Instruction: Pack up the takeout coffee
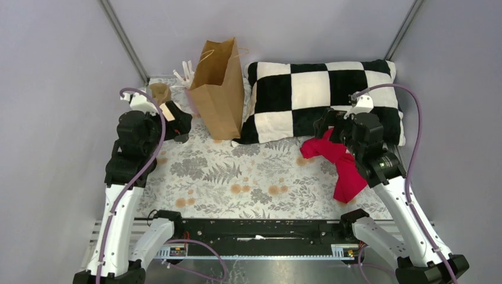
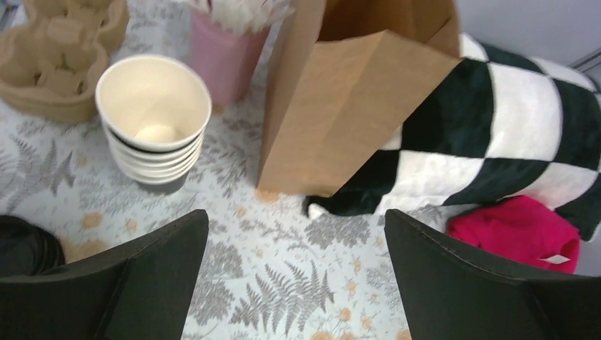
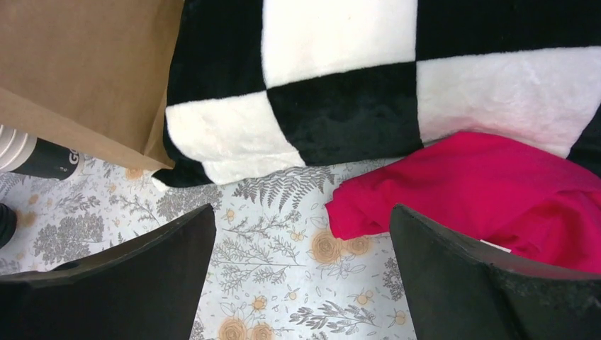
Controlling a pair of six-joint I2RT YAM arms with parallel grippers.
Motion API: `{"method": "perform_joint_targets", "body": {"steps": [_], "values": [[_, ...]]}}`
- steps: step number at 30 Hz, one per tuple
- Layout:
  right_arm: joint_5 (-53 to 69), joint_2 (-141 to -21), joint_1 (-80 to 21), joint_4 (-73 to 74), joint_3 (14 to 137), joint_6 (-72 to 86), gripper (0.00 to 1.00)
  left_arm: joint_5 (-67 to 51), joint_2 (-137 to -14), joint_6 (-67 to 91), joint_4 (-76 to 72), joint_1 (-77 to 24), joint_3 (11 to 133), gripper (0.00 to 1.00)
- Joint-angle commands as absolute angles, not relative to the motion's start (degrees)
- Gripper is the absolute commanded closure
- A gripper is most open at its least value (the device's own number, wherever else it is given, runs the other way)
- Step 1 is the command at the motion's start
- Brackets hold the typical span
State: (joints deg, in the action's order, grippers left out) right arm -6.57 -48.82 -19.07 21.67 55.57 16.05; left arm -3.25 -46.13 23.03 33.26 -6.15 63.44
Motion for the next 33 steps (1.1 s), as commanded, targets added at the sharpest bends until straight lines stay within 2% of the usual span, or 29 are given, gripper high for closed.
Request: {"method": "perform_joint_targets", "body": {"steps": [1, 6, 11, 15, 18, 22, 29, 33], "values": [[-5.13, -48.0, -19.38, 20.79, 54.49, 16.99, 0.02, 3.92, -46.37, 24.14, 36.85, -5.89, 63.1, 0.01], [-0.3, -48.45, -19.37, 20.12, 53.94, 14.83, 0.02, 14.77, -53.25, 25.81, 41.94, -5.68, 65.85, 0.01], [3.99, -50.0, -19.42, 20.29, 53.53, 13.27, 0.02, 18.49, -61.52, 28.14, 43.88, -2.45, 72.56, 0.01], [5.19, -50.85, -19.41, 20.44, 53.61, 13.27, 0.02, 14.59, -68.14, 28.96, 41.3, 5.4, 76.71, 0.01], [5.49, -50.76, -19.37, 20.43, 53.48, 13.08, 0.02, 5.65, -74.09, 30.0, 39.39, 12.01, 79.11, 0.02], [5.66, -50.07, -19.38, 20.09, 52.65, 12.85, 0.02, -3.73, -80.66, 29.88, 37.97, 14.56, 82.53, 0.18], [6.72, -50.0, -19.44, 19.19, 52.12, 13.21, 0.02, -0.96, -81.24, 27.38, 37.4, 14.34, 79.98, 0.33], [7.18, -50.61, -19.4, 18.81, 51.86, 13.44, 0.02, 1.94, -80.4, 25.29, 37.08, 12.28, 78.42, 0.47]]}}
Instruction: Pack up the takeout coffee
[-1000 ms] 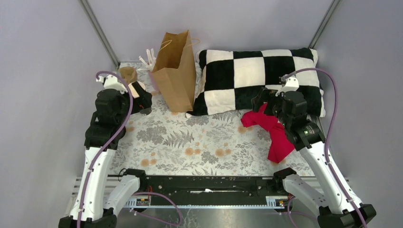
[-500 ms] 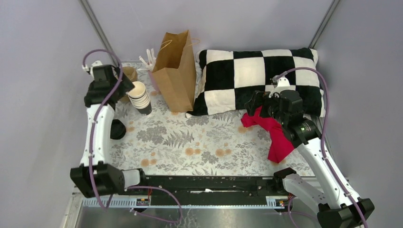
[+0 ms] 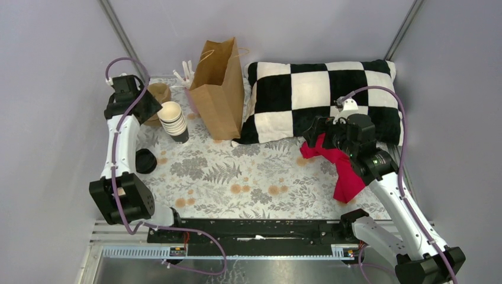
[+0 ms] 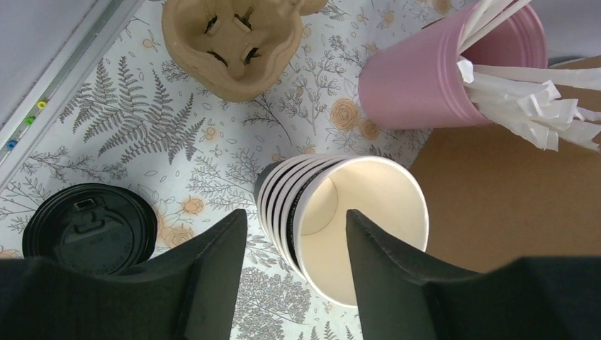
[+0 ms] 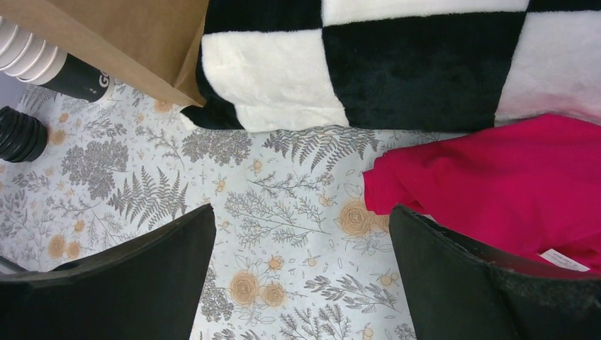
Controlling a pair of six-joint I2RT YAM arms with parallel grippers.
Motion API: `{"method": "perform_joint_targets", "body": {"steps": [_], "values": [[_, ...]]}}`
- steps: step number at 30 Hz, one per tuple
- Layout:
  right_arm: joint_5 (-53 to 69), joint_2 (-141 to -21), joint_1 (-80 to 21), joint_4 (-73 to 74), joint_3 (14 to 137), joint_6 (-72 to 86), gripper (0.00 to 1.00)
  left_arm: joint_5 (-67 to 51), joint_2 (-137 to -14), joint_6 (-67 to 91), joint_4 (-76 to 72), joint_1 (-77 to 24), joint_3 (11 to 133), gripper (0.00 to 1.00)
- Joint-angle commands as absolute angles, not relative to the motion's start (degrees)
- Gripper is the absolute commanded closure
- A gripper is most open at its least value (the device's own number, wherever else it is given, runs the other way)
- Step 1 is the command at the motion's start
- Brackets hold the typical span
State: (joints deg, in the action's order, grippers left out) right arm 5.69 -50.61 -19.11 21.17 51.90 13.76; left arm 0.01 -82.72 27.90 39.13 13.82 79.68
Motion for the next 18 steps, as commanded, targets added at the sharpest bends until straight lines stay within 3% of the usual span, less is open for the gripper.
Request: {"method": "perform_joint_targets", "body": {"steps": [1, 7, 14, 18], "values": [[7.27, -50.64, -19.4, 18.79, 51.79, 13.49, 0.02, 2.54, -80.22, 24.95, 37.09, 11.65, 78.21, 0.49], [7.16, -50.13, -19.42, 18.9, 51.43, 13.59, 0.02, 5.73, -80.76, 24.13, 38.11, 9.56, 77.52, 0.55], [7.03, -50.16, -19.42, 18.89, 51.24, 13.57, 0.02, 8.06, -81.12, 23.3, 38.06, 8.05, 77.61, 0.72], [7.03, -50.27, -19.41, 18.9, 51.24, 13.54, 0.02, 8.81, -81.12, 23.2, 38.13, 7.97, 77.43, 0.73]]}}
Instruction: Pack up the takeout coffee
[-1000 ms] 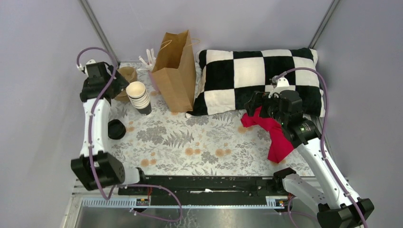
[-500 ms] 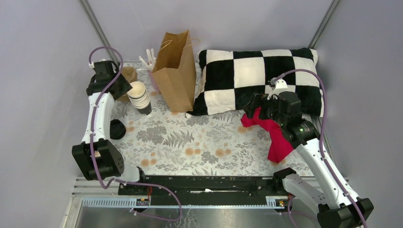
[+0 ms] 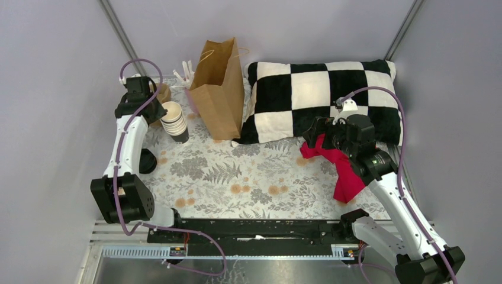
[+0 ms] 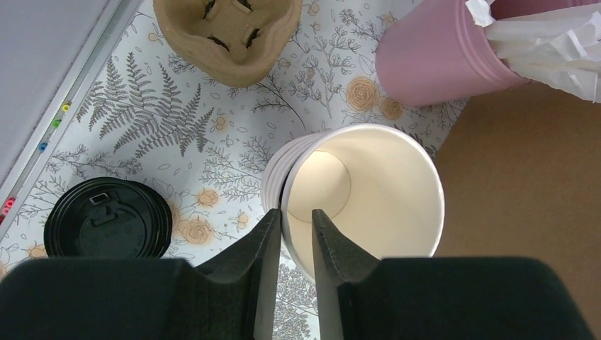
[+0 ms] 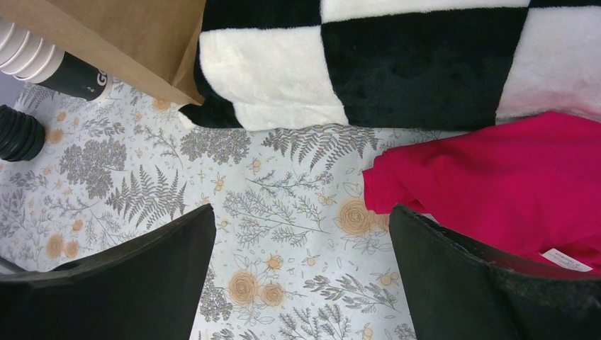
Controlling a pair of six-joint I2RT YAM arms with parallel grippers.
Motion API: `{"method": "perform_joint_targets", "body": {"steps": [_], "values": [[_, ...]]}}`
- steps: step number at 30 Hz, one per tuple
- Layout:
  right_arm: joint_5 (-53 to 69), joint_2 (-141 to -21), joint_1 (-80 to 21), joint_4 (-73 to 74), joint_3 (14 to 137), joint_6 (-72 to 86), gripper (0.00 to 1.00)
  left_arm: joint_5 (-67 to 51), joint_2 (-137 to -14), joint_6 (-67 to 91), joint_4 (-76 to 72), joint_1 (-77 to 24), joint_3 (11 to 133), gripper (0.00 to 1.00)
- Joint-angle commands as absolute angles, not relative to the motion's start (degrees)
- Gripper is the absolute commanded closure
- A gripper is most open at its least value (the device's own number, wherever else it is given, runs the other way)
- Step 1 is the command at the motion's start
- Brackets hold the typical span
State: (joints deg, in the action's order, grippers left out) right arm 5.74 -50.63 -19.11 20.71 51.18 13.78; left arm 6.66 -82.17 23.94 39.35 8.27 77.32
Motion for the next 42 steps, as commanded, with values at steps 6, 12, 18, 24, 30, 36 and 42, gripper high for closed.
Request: {"method": "perform_joint_targets", "body": {"steps": [6, 12, 18, 24, 30, 36, 42], "values": [[7.05, -50.27, -19.38, 18.85, 51.24, 13.53, 0.02, 9.23, -81.22, 23.02, 38.14, 7.91, 77.56, 0.83], [7.12, -50.27, -19.4, 18.92, 51.5, 13.58, 0.02, 8.96, -81.06, 23.57, 38.33, 7.91, 78.82, 0.96], [7.15, -50.66, -19.42, 18.88, 51.59, 13.67, 0.02, 9.5, -79.49, 24.88, 37.26, 7.92, 80.44, 1.0], [7.25, -50.88, -19.42, 18.89, 51.94, 13.71, 0.02, 10.49, -78.61, 25.52, 36.85, 7.91, 82.87, 1.0], [7.3, -50.89, -19.47, 19.1, 52.03, 13.6, 0.02, 10.35, -75.77, 26.28, 38.97, 7.97, 88.88, 1.0], [7.29, -50.84, -19.42, 18.93, 51.77, 13.7, 0.02, 5.86, -67.78, 25.93, 42.26, 7.96, 86.86, 1.0], [8.09, -51.44, -19.47, 18.39, 51.15, 13.89, 0.02, -4.67, -54.65, 25.12, 45.72, 7.83, 71.26, 1.0]]}}
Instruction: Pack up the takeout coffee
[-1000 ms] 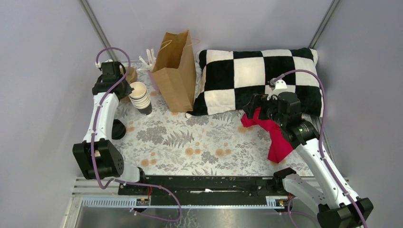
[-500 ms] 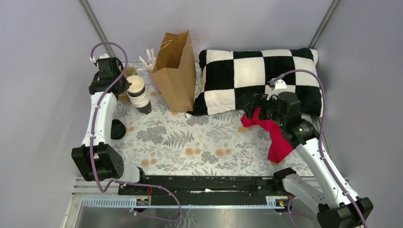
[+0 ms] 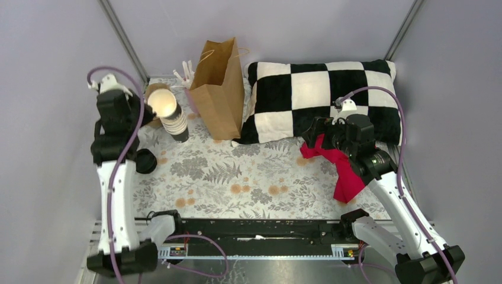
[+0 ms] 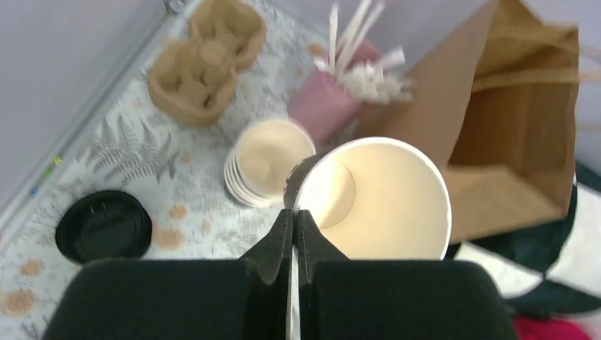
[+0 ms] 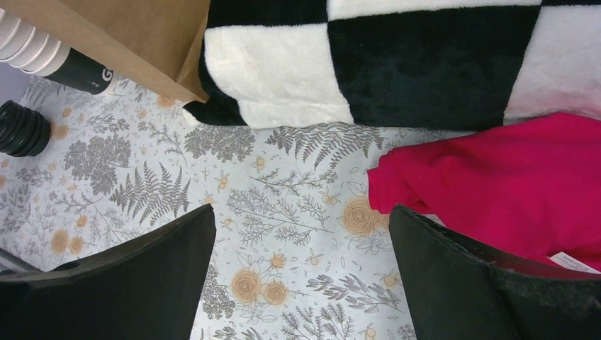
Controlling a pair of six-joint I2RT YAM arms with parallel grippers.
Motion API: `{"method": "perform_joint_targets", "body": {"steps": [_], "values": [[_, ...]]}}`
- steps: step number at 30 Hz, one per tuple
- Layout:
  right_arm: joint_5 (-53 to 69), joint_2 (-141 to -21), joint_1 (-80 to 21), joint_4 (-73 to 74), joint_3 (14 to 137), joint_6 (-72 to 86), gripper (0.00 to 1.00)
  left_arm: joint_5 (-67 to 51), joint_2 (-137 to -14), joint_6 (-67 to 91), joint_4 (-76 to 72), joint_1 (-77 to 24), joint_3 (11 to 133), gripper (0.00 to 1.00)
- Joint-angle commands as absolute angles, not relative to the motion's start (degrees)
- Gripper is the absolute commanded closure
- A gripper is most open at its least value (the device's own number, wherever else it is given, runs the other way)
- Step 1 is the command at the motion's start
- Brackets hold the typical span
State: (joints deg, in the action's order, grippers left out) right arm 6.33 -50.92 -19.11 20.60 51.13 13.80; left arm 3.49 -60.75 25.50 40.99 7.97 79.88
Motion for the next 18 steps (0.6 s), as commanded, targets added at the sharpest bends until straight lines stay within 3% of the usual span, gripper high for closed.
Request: {"method": "perform_joint_targets", "body": {"steps": [1, 5, 8, 12, 18], "values": [[8.31, -51.61, -19.43, 18.31, 51.09, 13.93, 0.02, -7.1, -52.41, 24.98, 46.69, 7.76, 67.8, 1.0], [9.83, -52.34, -19.38, 17.72, 50.98, 13.93, 0.02, -16.79, -43.84, 27.05, 47.82, 4.65, 54.83, 1.0], [10.71, -52.96, -19.43, 17.05, 50.36, 14.11, 0.02, -16.87, -37.54, 33.74, 43.57, -2.64, 46.27, 1.0], [11.31, -54.2, -19.47, 16.4, 49.41, 14.33, 0.02, -8.66, -37.76, 42.62, 36.82, -18.17, 41.49, 1.0], [11.4, -54.27, -19.5, 17.7, 49.74, 14.06, 0.02, 15.38, -56.05, 49.7, 27.16, -48.59, 44.25, 1.0]]}}
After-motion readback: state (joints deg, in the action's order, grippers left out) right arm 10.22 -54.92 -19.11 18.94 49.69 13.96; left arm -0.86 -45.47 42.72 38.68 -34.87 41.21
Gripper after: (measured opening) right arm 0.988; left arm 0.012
